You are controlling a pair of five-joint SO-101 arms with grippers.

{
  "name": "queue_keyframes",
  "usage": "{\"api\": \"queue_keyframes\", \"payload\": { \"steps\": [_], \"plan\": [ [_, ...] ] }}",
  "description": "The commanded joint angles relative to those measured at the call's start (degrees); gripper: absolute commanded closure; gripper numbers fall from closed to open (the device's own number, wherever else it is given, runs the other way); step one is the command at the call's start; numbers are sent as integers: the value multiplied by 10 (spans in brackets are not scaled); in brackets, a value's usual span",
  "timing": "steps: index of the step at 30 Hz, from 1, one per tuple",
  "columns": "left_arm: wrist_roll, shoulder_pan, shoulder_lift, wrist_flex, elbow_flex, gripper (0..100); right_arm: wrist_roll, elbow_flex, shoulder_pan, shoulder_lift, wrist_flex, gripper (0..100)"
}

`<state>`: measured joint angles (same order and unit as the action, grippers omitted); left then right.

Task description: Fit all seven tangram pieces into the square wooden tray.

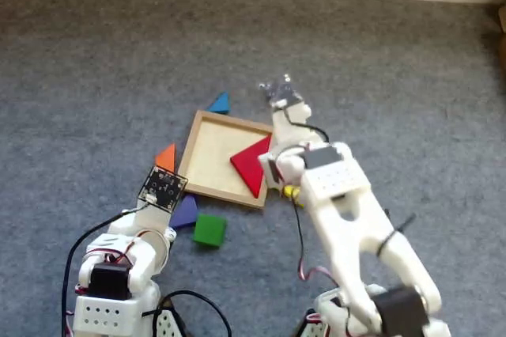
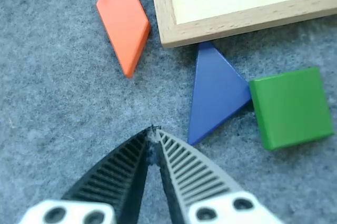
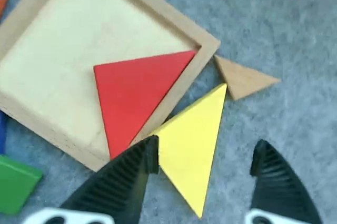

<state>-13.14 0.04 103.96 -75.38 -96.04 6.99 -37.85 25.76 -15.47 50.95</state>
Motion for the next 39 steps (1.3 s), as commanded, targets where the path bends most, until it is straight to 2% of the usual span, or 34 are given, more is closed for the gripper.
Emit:
{"api": "queue_keyframes", "payload": {
  "steps": [1,9,17,32,36,39],
  "plan": [
    [4,-2,3,-3,-11,993,-38,117,-8,69,78,690],
    [4,-2,3,-3,-11,993,-114,286,-5,227,167,690],
    [4,-2,3,-3,-11,993,-145,344,5,310,209,690],
    [4,-2,3,-3,-11,993,-141,344,25,335,229,690],
    [4,-2,3,-3,-11,993,-98,346,30,335,259,690],
    [4,-2,3,-3,-11,993,-94,343,33,339,255,690]
  ]
}}
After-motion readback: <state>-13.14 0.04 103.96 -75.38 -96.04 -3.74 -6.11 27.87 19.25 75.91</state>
